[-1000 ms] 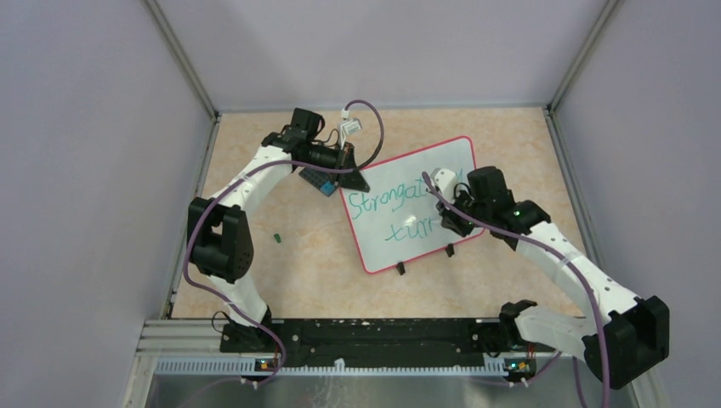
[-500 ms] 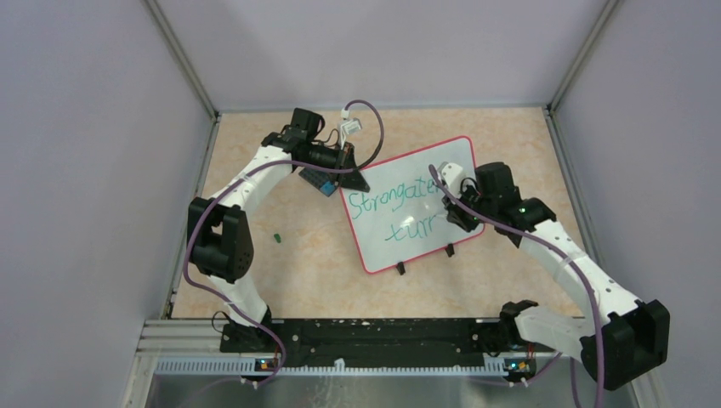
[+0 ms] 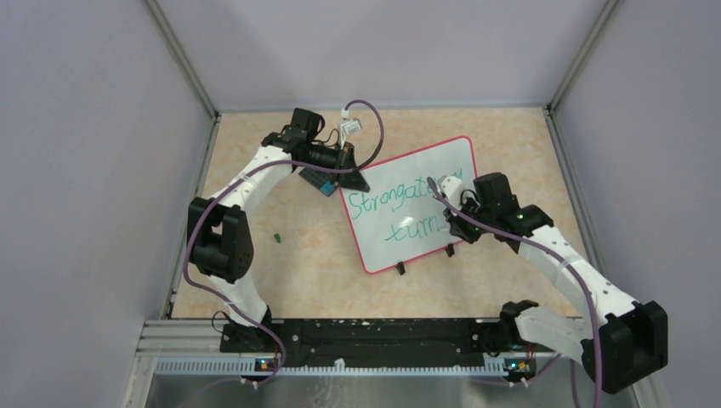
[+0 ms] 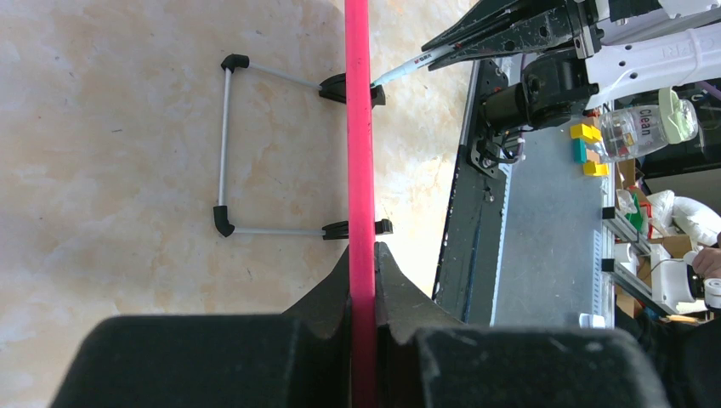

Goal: Write a sentence on the whiteboard

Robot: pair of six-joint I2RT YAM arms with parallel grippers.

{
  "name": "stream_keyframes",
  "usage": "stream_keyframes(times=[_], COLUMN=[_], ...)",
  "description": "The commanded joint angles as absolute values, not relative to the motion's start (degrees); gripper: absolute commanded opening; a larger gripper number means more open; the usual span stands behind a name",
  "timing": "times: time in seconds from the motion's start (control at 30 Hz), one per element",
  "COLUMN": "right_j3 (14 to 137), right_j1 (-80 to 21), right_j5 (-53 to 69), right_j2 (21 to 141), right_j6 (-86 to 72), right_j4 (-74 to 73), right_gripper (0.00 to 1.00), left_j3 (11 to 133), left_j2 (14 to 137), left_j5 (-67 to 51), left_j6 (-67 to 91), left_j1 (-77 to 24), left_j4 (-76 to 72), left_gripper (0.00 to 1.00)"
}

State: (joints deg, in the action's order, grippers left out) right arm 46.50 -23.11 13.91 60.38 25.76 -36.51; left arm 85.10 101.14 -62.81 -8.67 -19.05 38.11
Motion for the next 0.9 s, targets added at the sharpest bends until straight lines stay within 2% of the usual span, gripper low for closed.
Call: stream_keyframes(times=[0.0, 0.3, 0.63, 0.87], right_j3=[46.4, 51.1, 49.2, 49.1], right_j1=[-22.3, -22.3, -22.3, -22.3], right_j5=[13.8, 19.5, 10.0, 8.3], right_j2=[60.2, 57.8, 57.4, 60.2], right_j6=[27.1, 26.7, 26.7, 24.7], right_j4=[-34.6, -40.4, -38.6, -34.9], right_gripper=[0.00, 0.00, 0.00, 0.00], left_j3=[84.8, 84.8, 85.1, 84.5], left_j2=[102.6, 102.6, 102.6, 102.0], left_j5=[-60.8, -60.9, -61.3, -61.0], left_j6=[-12.0, -12.1, -12.0, -12.3], left_j1=[-20.3, -20.3, -20.3, -20.3], left_j4=[39.2, 39.3, 39.4, 39.3], left_gripper=[0.00, 0.00, 0.00, 0.00])
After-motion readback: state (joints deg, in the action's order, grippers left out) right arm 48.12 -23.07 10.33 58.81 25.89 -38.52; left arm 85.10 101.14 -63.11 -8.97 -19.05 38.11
